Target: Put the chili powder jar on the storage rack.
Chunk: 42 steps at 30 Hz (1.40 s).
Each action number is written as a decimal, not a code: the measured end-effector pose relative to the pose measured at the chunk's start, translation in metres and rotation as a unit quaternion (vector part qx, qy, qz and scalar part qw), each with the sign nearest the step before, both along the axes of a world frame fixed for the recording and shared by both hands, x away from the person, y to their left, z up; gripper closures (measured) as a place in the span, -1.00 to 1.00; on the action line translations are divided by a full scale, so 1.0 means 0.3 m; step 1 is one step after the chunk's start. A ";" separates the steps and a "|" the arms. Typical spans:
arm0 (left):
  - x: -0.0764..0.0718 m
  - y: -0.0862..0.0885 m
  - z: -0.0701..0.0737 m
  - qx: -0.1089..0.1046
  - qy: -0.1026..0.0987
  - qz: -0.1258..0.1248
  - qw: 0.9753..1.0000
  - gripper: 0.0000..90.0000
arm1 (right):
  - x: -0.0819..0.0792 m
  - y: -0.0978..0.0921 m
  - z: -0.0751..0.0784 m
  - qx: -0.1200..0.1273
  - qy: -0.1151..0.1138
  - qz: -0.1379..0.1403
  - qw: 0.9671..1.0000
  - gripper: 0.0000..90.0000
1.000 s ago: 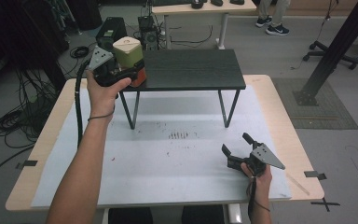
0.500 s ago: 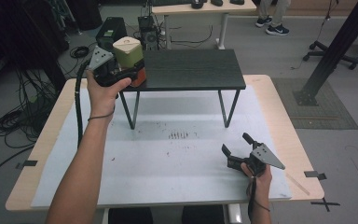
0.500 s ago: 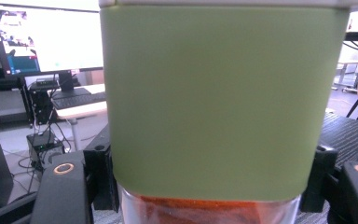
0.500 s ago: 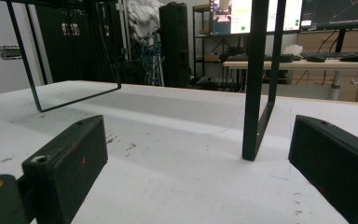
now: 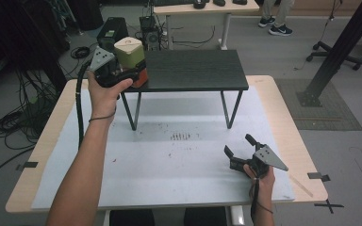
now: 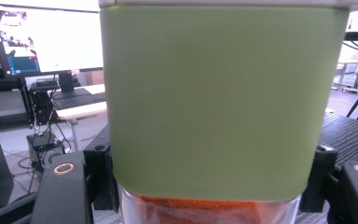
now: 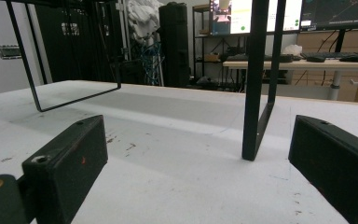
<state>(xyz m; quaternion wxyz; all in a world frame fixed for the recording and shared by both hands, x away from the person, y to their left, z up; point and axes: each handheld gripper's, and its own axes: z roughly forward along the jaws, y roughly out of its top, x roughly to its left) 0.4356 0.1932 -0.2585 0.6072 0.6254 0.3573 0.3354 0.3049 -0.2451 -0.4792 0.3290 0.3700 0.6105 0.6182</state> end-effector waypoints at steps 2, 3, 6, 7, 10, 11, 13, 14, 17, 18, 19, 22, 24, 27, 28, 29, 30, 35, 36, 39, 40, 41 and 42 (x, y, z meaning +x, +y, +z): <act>0.000 0.000 0.000 0.000 0.000 0.000 1.000 -0.36 | 0.000 0.000 0.000 0.000 0.000 0.000 1.000 -0.90; 0.000 0.000 0.000 0.000 0.000 0.000 1.000 -0.36 | 0.000 0.000 0.000 0.000 0.000 0.000 1.000 -0.90; 0.000 0.000 0.000 0.000 0.000 0.000 1.000 -0.36 | 0.000 0.000 0.000 0.000 0.000 0.000 1.000 -0.90; 0.000 0.000 0.000 0.000 0.000 0.000 1.000 -0.36 | 0.000 0.000 0.000 0.000 0.000 0.000 1.000 -0.90; 0.000 0.000 0.000 0.000 0.000 0.000 1.000 -0.36 | 0.000 0.000 0.000 0.000 0.000 0.000 1.000 -0.90; 0.000 0.000 0.000 0.000 -0.001 0.000 1.000 -0.36 | 0.000 0.000 0.000 0.000 0.000 0.000 1.000 -0.90; 0.000 0.000 0.000 0.000 -0.001 0.000 1.000 -0.36 | 0.000 0.000 0.000 0.000 0.000 0.000 1.000 -0.90; 0.000 0.000 0.000 0.000 -0.001 0.000 1.000 -0.36 | 0.000 0.000 0.000 0.000 0.000 0.000 1.000 -0.90; 0.000 0.000 0.000 0.000 -0.001 0.000 1.000 -0.36 | 0.000 0.000 0.000 0.000 0.000 0.000 1.000 -0.90; 0.000 0.000 0.000 0.000 -0.001 0.000 1.000 -0.36 | 0.000 0.000 0.000 0.000 0.000 0.000 1.000 -0.90; 0.000 0.000 0.000 0.000 -0.001 0.000 1.000 -0.36 | 0.000 0.000 0.000 0.000 0.000 0.000 1.000 -0.90; 0.000 0.000 0.000 0.000 -0.001 0.001 1.000 -0.36 | 0.000 0.000 0.000 0.000 0.000 0.000 1.000 -0.90; 0.000 0.000 -0.001 0.001 -0.002 0.001 1.000 -0.36 | 0.000 0.000 0.000 0.000 0.000 0.000 1.000 -0.90; 0.000 0.000 -0.001 0.001 -0.003 0.001 1.000 -0.36 | 0.000 0.000 0.000 -0.001 -0.001 0.000 1.000 -0.90; 0.001 0.000 -0.001 0.001 -0.004 -0.001 1.000 -0.37 | 0.000 0.000 0.000 0.000 0.000 0.000 1.000 -0.90; 0.002 -0.001 -0.001 -0.003 -0.004 -0.004 1.000 -0.42 | 0.000 0.000 0.000 0.000 0.000 0.000 1.000 -0.90; 0.002 -0.001 -0.001 -0.003 -0.004 -0.004 1.000 -0.50 | 0.000 0.000 0.000 -0.001 0.000 0.000 1.000 -0.90; 0.003 -0.007 0.000 -0.011 -0.006 0.002 1.000 -0.77 | 0.000 0.000 0.000 0.000 0.000 0.000 1.000 -0.90; 0.003 -0.009 0.000 -0.011 -0.004 0.006 1.000 -0.83 | 0.000 0.000 0.000 -0.001 0.000 0.000 1.000 -0.90; 0.002 -0.011 0.002 -0.017 -0.002 0.003 1.000 -0.96 | 0.000 0.000 0.000 -0.001 -0.001 0.000 1.000 -0.90; 0.002 -0.009 0.002 -0.022 0.003 -0.001 1.000 -0.99 | 0.000 0.000 0.000 -0.001 -0.001 0.000 1.000 -0.90; 0.002 -0.008 0.002 -0.024 0.005 -0.001 1.000 -1.00 | 0.000 0.000 0.000 -0.001 0.000 0.000 1.000 -0.90; 0.002 -0.008 0.002 -0.024 0.005 -0.001 1.000 -1.00 | 0.000 0.000 0.000 -0.001 -0.001 -0.001 1.000 -0.90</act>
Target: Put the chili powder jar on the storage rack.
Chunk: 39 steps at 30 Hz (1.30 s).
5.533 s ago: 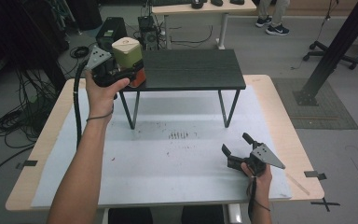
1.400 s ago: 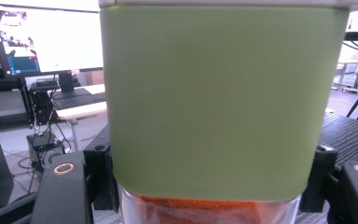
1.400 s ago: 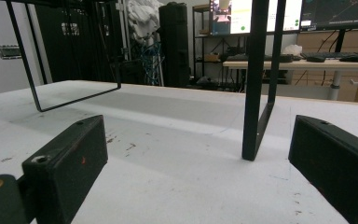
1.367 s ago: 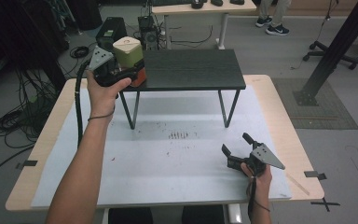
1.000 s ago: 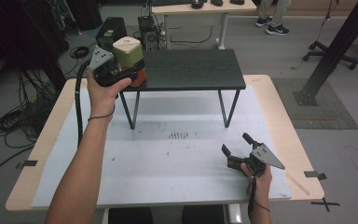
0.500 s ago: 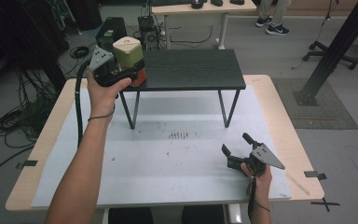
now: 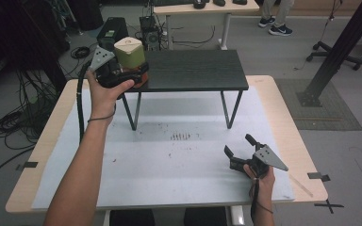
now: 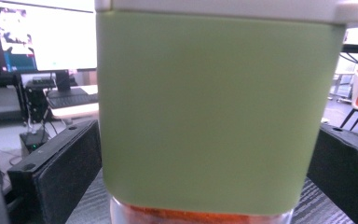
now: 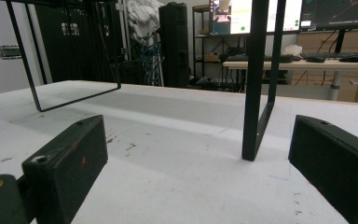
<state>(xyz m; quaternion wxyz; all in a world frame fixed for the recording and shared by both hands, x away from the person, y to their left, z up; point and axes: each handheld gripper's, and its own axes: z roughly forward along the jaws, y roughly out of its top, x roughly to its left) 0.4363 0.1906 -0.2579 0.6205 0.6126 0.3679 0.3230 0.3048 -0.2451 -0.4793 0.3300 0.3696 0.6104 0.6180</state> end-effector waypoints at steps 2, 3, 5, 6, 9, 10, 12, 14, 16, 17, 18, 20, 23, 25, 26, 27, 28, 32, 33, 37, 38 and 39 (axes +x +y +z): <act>-0.002 0.001 0.002 0.000 -0.002 0.004 1.000 -1.00 | 0.000 0.000 0.000 0.000 0.000 0.000 1.000 -0.90; -0.003 0.001 0.003 -0.001 -0.003 0.003 1.000 -1.00 | 0.000 0.000 0.000 0.000 0.000 0.000 1.000 -0.90; -0.006 0.001 0.006 0.000 -0.008 0.001 1.000 -1.00 | 0.000 0.000 0.000 0.000 0.000 0.000 1.000 -0.90; -0.010 0.001 0.007 0.000 -0.007 -0.002 1.000 -1.00 | 0.000 0.000 0.000 0.000 0.000 0.000 1.000 -0.90; -0.019 0.002 0.008 0.002 -0.008 -0.005 1.000 -1.00 | 0.000 0.000 0.000 0.000 0.000 -0.001 1.000 -0.90; -0.019 0.002 0.008 0.002 -0.008 -0.005 1.000 -1.00 | 0.000 0.000 0.000 0.000 0.000 -0.001 1.000 -0.90; -0.026 0.002 0.011 0.004 -0.007 -0.005 1.000 -1.00 | 0.000 0.000 0.000 0.000 -0.001 -0.001 1.000 -0.90; -0.042 0.004 0.016 0.009 -0.013 -0.003 1.000 -1.00 | -0.001 0.001 0.000 0.000 -0.001 -0.001 1.000 -0.90; -0.048 0.006 0.017 0.010 -0.013 0.000 1.000 -1.00 | -0.001 0.001 0.000 0.000 -0.001 -0.001 1.000 -0.90; -0.058 0.011 0.018 0.004 -0.015 -0.003 1.000 -1.00 | -0.001 0.001 0.000 0.000 -0.001 -0.001 1.000 -0.90; -0.064 0.013 0.018 0.004 -0.015 -0.002 1.000 -1.00 | -0.001 0.001 0.000 -0.001 -0.001 -0.001 1.000 -0.90; -0.071 0.016 0.018 0.004 -0.016 -0.002 1.000 -1.00 | -0.001 0.001 0.000 -0.001 -0.001 -0.001 1.000 -0.90; -0.089 0.021 0.020 0.001 -0.017 -0.001 1.000 -1.00 | -0.001 0.001 0.000 -0.001 -0.001 -0.001 1.000 -0.90; -0.104 0.025 0.024 -0.004 -0.017 -0.004 1.000 -1.00 | -0.001 0.001 0.000 -0.002 -0.001 -0.001 1.000 -0.90; -0.113 0.027 0.026 -0.004 -0.018 -0.001 1.000 -1.00 | 0.000 0.001 0.000 -0.002 0.000 -0.001 1.000 -0.90; -0.123 0.028 0.028 -0.003 -0.021 -0.001 1.000 -1.00 | 0.000 0.001 0.000 -0.002 0.000 -0.001 1.000 -0.90; -0.133 0.030 0.030 -0.002 -0.022 -0.002 1.000 -1.00 | 0.000 0.001 0.000 -0.002 0.000 -0.001 1.000 -0.90; -0.174 0.036 0.034 -0.005 -0.026 -0.001 1.000 -1.00 | 0.000 0.002 0.000 -0.003 0.000 -0.001 1.000 -0.90; -0.186 0.039 0.035 -0.007 -0.028 -0.003 1.000 -1.00 | 0.000 0.002 0.000 -0.003 0.000 -0.001 1.000 -0.90; -0.232 0.047 0.029 -0.006 -0.036 -0.008 0.999 -1.00 | 0.000 0.002 0.000 -0.003 0.000 -0.001 1.000 -0.90; -0.245 0.049 0.027 -0.008 -0.037 -0.009 0.999 -1.00 | 0.000 0.002 0.000 -0.003 0.000 -0.001 1.000 -0.90; -0.257 0.051 0.023 -0.008 -0.037 -0.011 0.999 -1.00 | 0.000 0.002 0.001 -0.002 0.001 -0.001 1.000 -0.90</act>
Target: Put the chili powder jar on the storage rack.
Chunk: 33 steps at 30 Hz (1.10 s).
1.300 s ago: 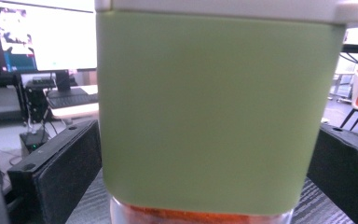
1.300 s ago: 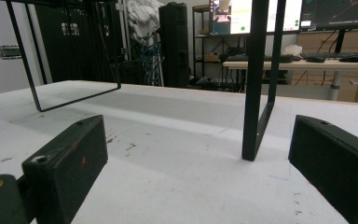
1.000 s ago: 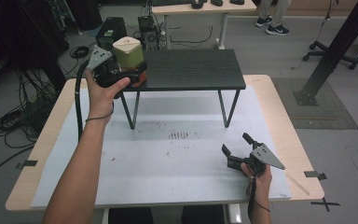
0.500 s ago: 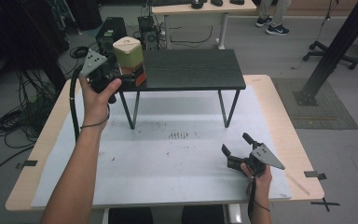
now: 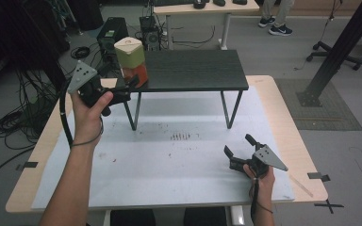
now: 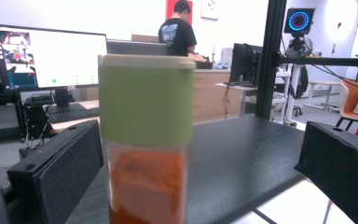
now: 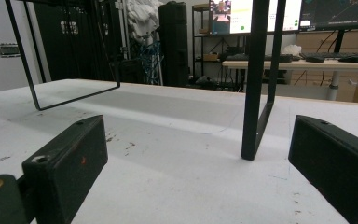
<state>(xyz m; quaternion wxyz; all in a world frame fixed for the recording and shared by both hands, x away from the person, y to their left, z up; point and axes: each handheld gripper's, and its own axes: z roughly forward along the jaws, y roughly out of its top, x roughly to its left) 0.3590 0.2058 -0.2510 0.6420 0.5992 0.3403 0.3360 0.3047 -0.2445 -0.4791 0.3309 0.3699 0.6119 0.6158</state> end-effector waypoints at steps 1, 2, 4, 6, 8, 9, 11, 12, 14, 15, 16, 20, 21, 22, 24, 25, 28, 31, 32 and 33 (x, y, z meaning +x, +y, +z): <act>-0.014 0.002 -0.005 0.000 -0.001 -0.001 1.000 -1.00 | 0.000 0.000 0.000 0.000 0.000 0.000 1.000 -0.90; -0.027 0.005 -0.011 -0.002 -0.002 -0.001 1.000 -1.00 | 0.000 0.000 0.000 0.000 0.000 0.000 1.000 -0.90; -0.053 0.009 -0.026 -0.004 -0.001 -0.002 1.000 -1.00 | 0.001 0.000 0.000 0.000 0.000 0.000 1.000 -0.90; -0.079 0.014 -0.046 -0.002 0.001 -0.002 1.000 -1.00 | 0.001 -0.001 0.000 0.001 0.001 0.000 1.000 -0.90; -0.105 0.019 -0.071 -0.003 0.001 -0.004 1.000 -1.00 | 0.002 -0.001 0.000 0.001 0.002 0.000 1.000 -0.90; -0.118 0.021 -0.085 -0.001 0.002 -0.005 1.000 -1.00 | 0.002 -0.001 0.000 0.002 0.003 0.000 1.000 -0.90; -0.142 0.025 -0.117 0.004 0.004 -0.006 1.000 -1.00 | 0.002 -0.002 0.000 0.004 0.004 0.000 1.000 -0.90; -0.153 0.027 -0.133 0.003 0.006 -0.007 1.000 -1.00 | 0.002 -0.002 0.000 0.003 0.004 0.001 1.000 -0.90; -0.175 0.031 -0.171 -0.002 0.009 -0.010 1.000 -1.00 | 0.004 -0.004 0.001 0.005 0.006 0.002 1.000 -0.90; -0.182 0.032 -0.183 -0.003 0.010 -0.010 1.000 -1.00 | 0.004 -0.004 0.001 0.006 0.007 0.002 1.000 -0.90; -0.190 0.033 -0.199 -0.003 0.010 -0.010 1.000 -1.00 | 0.004 -0.004 0.001 0.006 0.008 0.003 1.000 -0.90; -0.226 0.036 -0.259 0.003 0.001 -0.001 1.000 -1.00 | 0.004 -0.003 0.001 0.004 0.009 0.003 1.000 -0.90; -0.234 0.037 -0.273 0.004 -0.003 0.003 1.000 -1.00 | 0.004 -0.003 0.001 0.004 0.008 0.003 1.000 -0.90; -0.241 0.039 -0.286 0.004 -0.007 0.006 1.000 -1.00 | 0.005 -0.003 0.001 0.003 0.008 0.003 1.000 -0.90; -0.252 0.045 -0.309 0.001 -0.007 0.005 1.000 -1.00 | 0.005 -0.002 0.002 0.003 0.011 0.003 1.000 -0.90; -0.257 0.047 -0.321 0.000 -0.008 0.006 1.000 -1.00 | 0.005 -0.002 0.001 0.002 0.010 0.003 1.000 -0.90; -0.269 0.052 -0.355 0.002 -0.016 0.010 1.000 -1.00 | 0.005 -0.002 0.001 0.000 0.009 0.003 1.000 -0.90; -0.279 0.054 -0.390 0.004 -0.025 0.015 1.000 -1.00 | 0.005 -0.001 0.001 0.000 0.009 0.002 1.000 -0.90; -0.281 0.055 -0.402 0.003 -0.025 0.016 1.000 -1.00 | 0.005 -0.001 0.001 0.000 0.009 0.001 1.000 -0.90; -0.283 0.055 -0.415 0.005 -0.027 0.018 0.999 -1.00 | 0.005 -0.001 0.001 0.000 0.009 0.001 1.000 -0.90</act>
